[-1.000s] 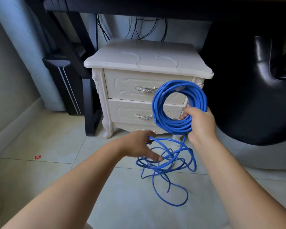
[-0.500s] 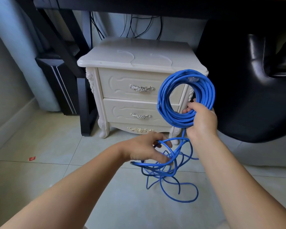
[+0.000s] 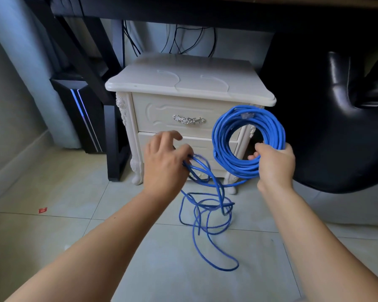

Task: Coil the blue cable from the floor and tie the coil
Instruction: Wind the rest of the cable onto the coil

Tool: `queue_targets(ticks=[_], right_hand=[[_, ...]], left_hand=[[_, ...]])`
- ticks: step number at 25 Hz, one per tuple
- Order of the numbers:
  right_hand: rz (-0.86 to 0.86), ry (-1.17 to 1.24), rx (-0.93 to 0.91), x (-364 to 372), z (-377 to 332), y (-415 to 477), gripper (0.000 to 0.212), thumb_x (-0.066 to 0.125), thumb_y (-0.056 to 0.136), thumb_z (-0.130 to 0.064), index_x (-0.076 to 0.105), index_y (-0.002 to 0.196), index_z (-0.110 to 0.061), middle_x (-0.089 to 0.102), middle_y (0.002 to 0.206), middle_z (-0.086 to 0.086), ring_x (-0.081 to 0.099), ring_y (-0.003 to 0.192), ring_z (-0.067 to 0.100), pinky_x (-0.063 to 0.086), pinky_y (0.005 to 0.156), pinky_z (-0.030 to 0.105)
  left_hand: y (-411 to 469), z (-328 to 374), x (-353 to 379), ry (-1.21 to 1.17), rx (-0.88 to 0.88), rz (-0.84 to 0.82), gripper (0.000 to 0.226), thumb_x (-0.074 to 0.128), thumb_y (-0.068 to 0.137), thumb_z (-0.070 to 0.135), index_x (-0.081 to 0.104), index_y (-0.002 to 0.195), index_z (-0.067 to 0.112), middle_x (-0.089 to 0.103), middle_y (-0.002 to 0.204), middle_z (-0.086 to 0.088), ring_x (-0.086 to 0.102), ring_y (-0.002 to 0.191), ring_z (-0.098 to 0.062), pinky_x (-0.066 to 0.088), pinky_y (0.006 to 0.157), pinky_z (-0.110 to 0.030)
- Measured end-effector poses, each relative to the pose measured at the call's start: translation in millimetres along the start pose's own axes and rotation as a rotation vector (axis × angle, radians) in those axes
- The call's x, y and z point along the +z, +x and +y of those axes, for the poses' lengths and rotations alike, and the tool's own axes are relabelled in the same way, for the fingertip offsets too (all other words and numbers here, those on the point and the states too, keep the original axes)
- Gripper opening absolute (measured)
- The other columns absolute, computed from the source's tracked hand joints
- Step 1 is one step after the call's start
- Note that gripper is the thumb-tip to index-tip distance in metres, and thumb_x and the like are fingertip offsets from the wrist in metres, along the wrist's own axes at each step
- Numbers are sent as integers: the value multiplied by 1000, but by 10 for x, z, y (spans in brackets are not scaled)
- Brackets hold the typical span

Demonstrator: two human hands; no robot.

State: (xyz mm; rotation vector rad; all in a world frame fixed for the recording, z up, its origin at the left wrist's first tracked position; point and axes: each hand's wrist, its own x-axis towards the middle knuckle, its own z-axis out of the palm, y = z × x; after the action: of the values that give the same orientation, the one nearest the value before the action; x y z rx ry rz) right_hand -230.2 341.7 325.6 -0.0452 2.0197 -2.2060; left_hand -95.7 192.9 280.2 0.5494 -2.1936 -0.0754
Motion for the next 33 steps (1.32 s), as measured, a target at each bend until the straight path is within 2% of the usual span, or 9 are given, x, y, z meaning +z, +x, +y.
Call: queue_targets(ticks=[4,6,8,11,15,18,24,28,33], right_hand=[[-108,-353,-44,-55,9,39,17,52,83,2,54,92,-12,55,64,5,55,55,21,47,58,33],[-212,-519,-78,-25,26,-49,17,51,82,1,54,88,-15,57,65,6,56,53,20,43,50,24],[-281,-588,-107,18,38,-136,21,51,81,0,51,79,-20,56,65,5,56,52,21,40,46,22],[-311,-588,-123,40,26,-176,24,50,79,1,49,75,-23,54,63,6,57,56,25,41,50,26],[-388,-629,-132,28,-12,-188,22,51,81,0,54,84,-22,58,71,7,58,55,21,43,50,25],[-501,-699,-142,54,2,-210,25,52,80,-1,59,95,-20,59,70,7,58,52,19,45,52,27],[-476,-893,-209,73,87,-195,18,49,77,-6,56,90,-18,64,75,11,62,64,32,51,56,35],[-455,-1020,-198,23,123,-152,14,50,79,-9,55,89,-17,64,84,10,64,73,31,54,64,39],[-806,-1042,-168,43,176,-206,30,55,79,-4,60,96,-28,63,76,5,58,58,19,48,52,25]], left_hand=[[68,-41,-56,44,7,123,12,66,69,11,67,76,21,58,122,-10,45,111,-31,31,87,-39],[106,-46,-62,25,-42,121,12,68,72,16,66,82,23,52,116,-7,45,99,-28,32,76,-33],[119,5,-93,-72,-229,-10,13,69,80,21,64,92,24,42,104,-2,48,83,-25,31,59,-28],[128,15,-87,-279,-577,-282,9,60,91,34,57,97,28,52,89,0,53,64,-20,38,54,-31],[161,-69,-79,-577,-816,-280,15,61,91,37,59,87,23,57,65,-6,47,49,-21,50,44,-34],[197,-35,-130,-780,-974,-306,15,62,93,30,65,93,15,60,69,-7,53,53,-20,47,43,-23],[231,-31,-180,-843,-1059,-390,21,59,96,32,64,100,12,60,65,-8,59,45,-15,56,50,-26],[242,-81,-198,-768,-1089,-647,18,54,98,32,62,103,17,56,74,-5,58,52,-15,53,51,-24],[193,-54,-72,-670,-908,-658,15,62,93,31,60,93,16,52,63,-4,51,49,-17,55,60,-32]])
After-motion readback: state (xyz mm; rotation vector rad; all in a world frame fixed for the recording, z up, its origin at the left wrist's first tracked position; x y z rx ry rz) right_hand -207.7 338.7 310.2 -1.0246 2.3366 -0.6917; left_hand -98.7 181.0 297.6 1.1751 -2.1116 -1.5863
